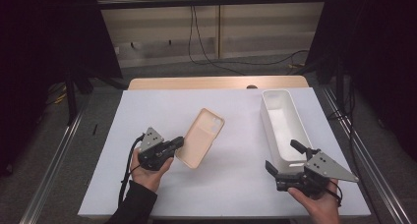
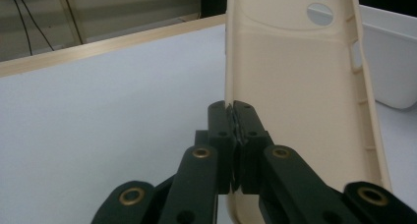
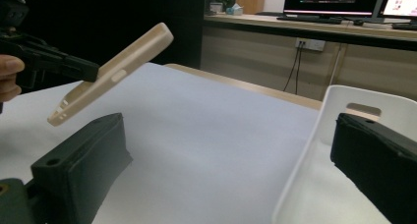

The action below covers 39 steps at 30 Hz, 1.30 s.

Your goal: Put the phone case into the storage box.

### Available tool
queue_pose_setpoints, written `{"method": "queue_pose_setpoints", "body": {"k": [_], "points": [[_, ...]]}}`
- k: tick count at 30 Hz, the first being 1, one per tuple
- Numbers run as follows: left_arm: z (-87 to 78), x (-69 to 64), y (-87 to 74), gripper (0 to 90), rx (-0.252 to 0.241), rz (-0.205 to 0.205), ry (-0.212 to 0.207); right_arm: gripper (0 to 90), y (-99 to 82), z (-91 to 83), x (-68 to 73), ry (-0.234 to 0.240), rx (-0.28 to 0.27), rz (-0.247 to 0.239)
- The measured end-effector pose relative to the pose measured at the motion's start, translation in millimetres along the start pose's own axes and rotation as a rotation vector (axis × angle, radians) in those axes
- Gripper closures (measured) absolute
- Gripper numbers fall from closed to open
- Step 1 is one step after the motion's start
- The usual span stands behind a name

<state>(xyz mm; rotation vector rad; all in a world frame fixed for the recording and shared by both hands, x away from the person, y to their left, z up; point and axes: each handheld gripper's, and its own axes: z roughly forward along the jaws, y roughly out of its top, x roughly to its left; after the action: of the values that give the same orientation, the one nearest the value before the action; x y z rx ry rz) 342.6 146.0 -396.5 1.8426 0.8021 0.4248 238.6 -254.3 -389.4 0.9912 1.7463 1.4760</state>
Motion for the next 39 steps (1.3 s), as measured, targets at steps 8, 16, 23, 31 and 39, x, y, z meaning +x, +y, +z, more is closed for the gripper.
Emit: {"method": "queue_pose_setpoints", "body": {"k": [8, 16, 23, 31, 39], "points": [[7.4, -9.0, 6.8, 87.9, -0.023, 0.014, -0.005, 2.1, 12.6, 24.7, 8.4, 0.038, -0.004, 0.002], [16.4, -19.0, 14.3, 87.8, -0.037, 0.029, -0.027, 6.3, 21.4, 45.6, 14.7, 0.056, 0.003, 0.012], [29.5, -22.0, 18.5, 87.9, -0.034, 0.046, -0.049, 8.1, 29.2, 62.1, 14.8, 0.051, -0.007, 0.028], [39.8, -17.0, 20.1, 87.9, -0.040, 0.034, -0.062, 10.8, 36.5, 83.9, 14.2, 0.040, -0.015, 0.071], [36.7, -19.7, 19.5, 87.9, -0.057, 0.040, -0.047, 16.9, 40.6, 102.8, 21.7, 0.044, 0.015, 0.113]]}}
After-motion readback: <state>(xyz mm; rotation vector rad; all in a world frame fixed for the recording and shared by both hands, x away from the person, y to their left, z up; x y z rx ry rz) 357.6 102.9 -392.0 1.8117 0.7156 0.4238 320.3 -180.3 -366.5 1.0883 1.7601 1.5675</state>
